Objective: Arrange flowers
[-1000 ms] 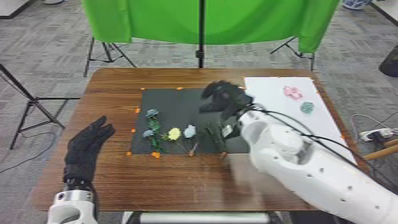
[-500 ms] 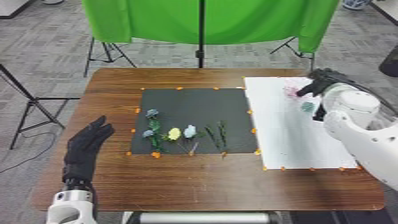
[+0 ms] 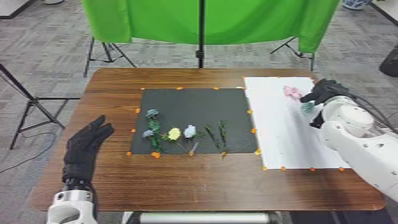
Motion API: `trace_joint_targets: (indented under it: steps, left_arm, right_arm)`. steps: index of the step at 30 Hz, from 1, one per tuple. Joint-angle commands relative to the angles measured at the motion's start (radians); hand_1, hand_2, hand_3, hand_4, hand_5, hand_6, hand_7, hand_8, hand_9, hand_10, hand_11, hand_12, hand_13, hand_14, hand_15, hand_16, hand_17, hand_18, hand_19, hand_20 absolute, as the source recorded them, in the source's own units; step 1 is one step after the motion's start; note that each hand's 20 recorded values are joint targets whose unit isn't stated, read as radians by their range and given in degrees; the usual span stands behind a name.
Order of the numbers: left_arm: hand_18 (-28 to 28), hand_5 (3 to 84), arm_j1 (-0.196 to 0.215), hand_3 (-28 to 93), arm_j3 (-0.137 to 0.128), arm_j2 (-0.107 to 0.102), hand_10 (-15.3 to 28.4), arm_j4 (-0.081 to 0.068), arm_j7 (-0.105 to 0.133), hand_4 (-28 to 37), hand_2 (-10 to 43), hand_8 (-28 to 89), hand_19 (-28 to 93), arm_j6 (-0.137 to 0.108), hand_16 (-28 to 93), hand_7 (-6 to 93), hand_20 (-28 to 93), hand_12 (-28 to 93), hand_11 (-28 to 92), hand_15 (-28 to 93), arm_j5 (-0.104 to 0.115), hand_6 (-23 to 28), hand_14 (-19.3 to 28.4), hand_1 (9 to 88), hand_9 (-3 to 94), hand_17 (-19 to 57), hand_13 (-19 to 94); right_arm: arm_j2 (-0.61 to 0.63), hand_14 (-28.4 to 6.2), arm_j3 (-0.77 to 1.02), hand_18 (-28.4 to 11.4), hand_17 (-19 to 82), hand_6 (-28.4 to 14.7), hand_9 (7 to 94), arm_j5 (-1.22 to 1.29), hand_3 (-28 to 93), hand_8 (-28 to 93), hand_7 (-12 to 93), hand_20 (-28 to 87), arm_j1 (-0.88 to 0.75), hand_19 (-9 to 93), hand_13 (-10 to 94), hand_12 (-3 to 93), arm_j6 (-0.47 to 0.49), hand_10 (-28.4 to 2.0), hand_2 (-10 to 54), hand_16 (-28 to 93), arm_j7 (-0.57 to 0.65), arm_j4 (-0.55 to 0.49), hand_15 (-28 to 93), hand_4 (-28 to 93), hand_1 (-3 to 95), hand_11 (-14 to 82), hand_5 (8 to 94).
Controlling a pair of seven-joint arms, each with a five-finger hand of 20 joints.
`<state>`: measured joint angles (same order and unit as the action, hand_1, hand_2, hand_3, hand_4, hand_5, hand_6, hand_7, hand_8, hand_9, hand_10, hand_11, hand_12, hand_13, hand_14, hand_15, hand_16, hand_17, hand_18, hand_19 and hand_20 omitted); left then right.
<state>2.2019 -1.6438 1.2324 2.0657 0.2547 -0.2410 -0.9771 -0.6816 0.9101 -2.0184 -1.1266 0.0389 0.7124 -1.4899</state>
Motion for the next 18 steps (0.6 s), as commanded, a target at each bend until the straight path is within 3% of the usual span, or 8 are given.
trace_joint_targets:
  steps: [1, 6, 8, 10, 14, 18]
  left_arm:
    - [11.6, 47.5, 0.019, 64, 0.002, 0.015, 13.9, 0.001, -0.005, -23.2, 3.2, -6, 8, -0.006, -1, 7.9, 19, 11, 16, 19, -0.005, 5.1, 16.7, 27.8, 46.2, 5.8, 36]
    - [11.6, 47.5, 0.020, 65, 0.002, 0.016, 13.9, 0.001, -0.005, -23.2, 3.2, -6, 8, -0.007, -1, 8.0, 19, 11, 16, 19, -0.005, 5.1, 16.7, 27.8, 46.2, 5.8, 36]
    - [11.6, 47.5, 0.020, 64, 0.002, 0.015, 13.9, 0.001, -0.006, -23.2, 3.2, -6, 8, -0.006, -1, 8.0, 19, 11, 16, 19, -0.006, 5.1, 16.7, 27.8, 46.2, 5.8, 36]
    - [11.6, 47.5, 0.020, 64, 0.002, 0.014, 13.9, 0.001, -0.007, -23.2, 3.1, -6, 8, -0.005, -1, 8.0, 19, 11, 16, 19, -0.004, 5.1, 16.7, 27.8, 46.1, 5.8, 36]
    - [11.7, 47.4, 0.022, 65, -0.001, 0.009, 13.9, 0.001, -0.012, -23.2, 3.1, -6, 8, -0.008, -1, 8.0, 19, 11, 16, 19, -0.005, 5.0, 16.7, 27.8, 46.1, 5.7, 36]
    - [11.7, 47.4, 0.018, 64, 0.003, 0.011, 13.9, 0.001, -0.011, -23.2, 3.1, -6, 8, -0.003, -1, 8.1, 19, 11, 16, 19, -0.007, 5.0, 16.7, 27.8, 46.1, 5.7, 36]
  right_arm:
    - [-0.009, -4.8, -0.022, -10.8, 64, 1.2, 71.8, -0.013, 57, -9, 10, 44, -0.045, 93, 90, 16.5, 0.020, -16.9, -9.5, 32, -0.017, 0.026, 51, -16, 38.5, 11.1, 53.0]
    - [0.000, -2.7, -0.059, -9.7, 66, 3.5, 80.5, -0.067, 60, -12, 15, 47, -0.045, 93, 93, 19.1, -0.190, -13.1, -9.5, 33, -0.066, 0.041, 52, -22, 49.9, 15.0, 60.9]
    - [0.008, -2.1, -0.048, -9.2, 68, 3.0, 87.9, -0.074, 49, -3, 17, 49, -0.047, 93, 94, 28.8, -0.247, -10.4, -9.5, 33, -0.078, 0.018, 53, -20, 60.1, 10.6, 70.3]
    - [0.025, -1.8, -0.033, -9.0, 69, 2.5, 91.9, -0.061, 47, 3, 17, 50, -0.052, 93, 94, 33.0, -0.306, -9.4, -9.5, 31, -0.097, -0.031, 56, -19, 64.2, 9.4, 77.6]
    - [0.030, -1.4, -0.056, -8.8, 70, 1.8, 93.7, -0.029, 49, 6, 17, 51, -0.016, 93, 94, 34.2, -0.332, -9.0, -9.5, 30, -0.156, -0.145, 57, -18, 65.8, 11.8, 81.7]
    - [0.005, -1.1, -0.161, -8.8, 70, 1.7, 93.7, 0.040, 49, 7, 17, 51, 0.068, 93, 94, 34.2, -0.278, -8.9, -9.5, 30, -0.233, -0.223, 58, -18, 65.7, 12.1, 81.9]
